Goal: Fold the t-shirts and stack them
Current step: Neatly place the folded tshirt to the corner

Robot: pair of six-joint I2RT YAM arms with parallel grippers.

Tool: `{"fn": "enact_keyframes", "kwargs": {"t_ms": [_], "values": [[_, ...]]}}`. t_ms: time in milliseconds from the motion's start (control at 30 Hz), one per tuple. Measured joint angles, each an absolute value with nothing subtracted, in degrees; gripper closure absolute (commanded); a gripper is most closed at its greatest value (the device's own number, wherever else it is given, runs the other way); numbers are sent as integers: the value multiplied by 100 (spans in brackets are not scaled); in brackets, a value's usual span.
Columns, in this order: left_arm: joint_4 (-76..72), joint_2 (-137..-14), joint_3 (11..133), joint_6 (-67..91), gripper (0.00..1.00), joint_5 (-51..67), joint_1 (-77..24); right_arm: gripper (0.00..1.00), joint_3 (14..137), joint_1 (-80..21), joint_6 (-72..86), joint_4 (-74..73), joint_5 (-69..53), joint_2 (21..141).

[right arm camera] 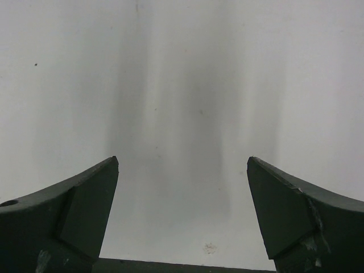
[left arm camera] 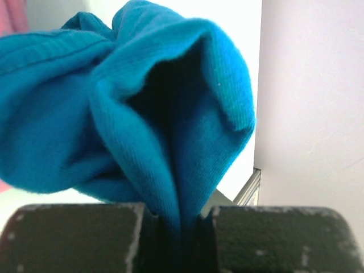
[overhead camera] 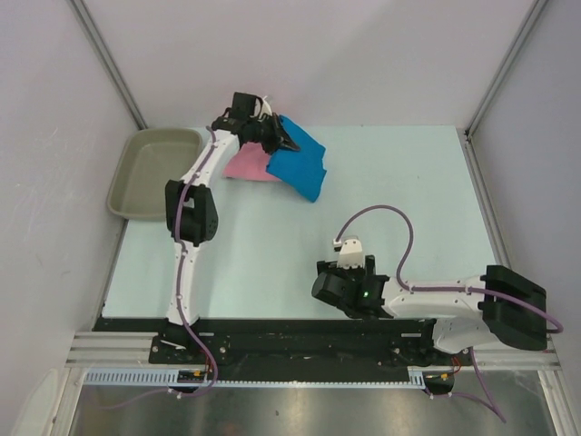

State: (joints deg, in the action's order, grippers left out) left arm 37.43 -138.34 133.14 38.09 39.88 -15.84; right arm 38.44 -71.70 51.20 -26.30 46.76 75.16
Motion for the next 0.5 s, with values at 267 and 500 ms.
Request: {"fn": "enact_keyframes", "kwargs": {"t_ms": [267, 500], "values": [[3433, -13858, 13373, 4042, 100, 4493, -1142, 0, 3833, -7345, 5131, -2324, 4560, 7848], [2541, -13963, 13506, 4670, 100, 5022, -797, 0, 3833, -7387, 5137, -2204, 4554, 7848]]}}
